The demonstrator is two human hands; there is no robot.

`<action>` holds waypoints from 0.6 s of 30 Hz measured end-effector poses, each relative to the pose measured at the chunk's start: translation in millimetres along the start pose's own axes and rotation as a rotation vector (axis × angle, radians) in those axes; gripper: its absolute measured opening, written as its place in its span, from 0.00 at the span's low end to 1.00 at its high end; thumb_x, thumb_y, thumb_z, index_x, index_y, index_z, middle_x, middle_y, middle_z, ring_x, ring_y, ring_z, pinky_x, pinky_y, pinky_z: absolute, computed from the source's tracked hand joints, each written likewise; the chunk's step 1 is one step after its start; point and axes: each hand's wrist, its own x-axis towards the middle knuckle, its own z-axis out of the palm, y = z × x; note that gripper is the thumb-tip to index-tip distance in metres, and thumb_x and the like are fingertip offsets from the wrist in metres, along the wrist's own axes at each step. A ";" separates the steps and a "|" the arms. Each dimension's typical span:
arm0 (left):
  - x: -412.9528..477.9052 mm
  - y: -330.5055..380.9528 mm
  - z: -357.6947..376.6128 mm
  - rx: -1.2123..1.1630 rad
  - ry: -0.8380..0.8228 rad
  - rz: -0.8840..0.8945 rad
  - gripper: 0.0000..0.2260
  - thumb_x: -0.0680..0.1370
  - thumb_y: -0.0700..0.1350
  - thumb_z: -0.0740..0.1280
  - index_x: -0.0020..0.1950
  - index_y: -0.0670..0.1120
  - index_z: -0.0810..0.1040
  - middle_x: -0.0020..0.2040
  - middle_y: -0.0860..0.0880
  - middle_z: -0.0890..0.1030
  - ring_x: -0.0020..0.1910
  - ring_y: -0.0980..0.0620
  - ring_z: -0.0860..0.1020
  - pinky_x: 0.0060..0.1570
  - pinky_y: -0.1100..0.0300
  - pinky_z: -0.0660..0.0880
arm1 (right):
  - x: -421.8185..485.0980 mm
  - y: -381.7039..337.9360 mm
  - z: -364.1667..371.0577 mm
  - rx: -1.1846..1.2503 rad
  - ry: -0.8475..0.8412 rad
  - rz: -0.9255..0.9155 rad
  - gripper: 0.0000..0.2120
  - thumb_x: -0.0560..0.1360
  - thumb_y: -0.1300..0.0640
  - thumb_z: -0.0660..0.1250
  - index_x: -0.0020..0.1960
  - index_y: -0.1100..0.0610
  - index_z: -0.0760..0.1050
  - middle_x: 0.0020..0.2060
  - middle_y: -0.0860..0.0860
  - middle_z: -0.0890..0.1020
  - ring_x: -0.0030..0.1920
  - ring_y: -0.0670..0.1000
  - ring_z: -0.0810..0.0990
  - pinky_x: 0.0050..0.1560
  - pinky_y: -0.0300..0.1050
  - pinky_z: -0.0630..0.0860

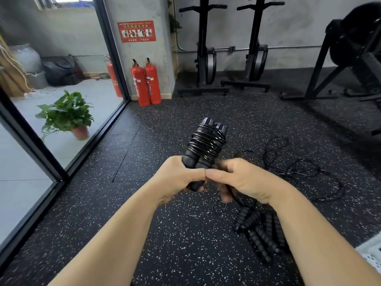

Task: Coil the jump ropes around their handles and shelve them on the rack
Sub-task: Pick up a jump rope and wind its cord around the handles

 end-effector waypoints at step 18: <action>19.0 -20.4 11.8 0.929 0.394 0.125 0.14 0.69 0.53 0.73 0.46 0.48 0.73 0.39 0.51 0.81 0.38 0.49 0.80 0.38 0.54 0.79 | -2.1 4.8 16.7 -0.463 0.362 0.023 0.18 0.80 0.52 0.59 0.34 0.59 0.67 0.27 0.50 0.70 0.28 0.50 0.65 0.33 0.46 0.63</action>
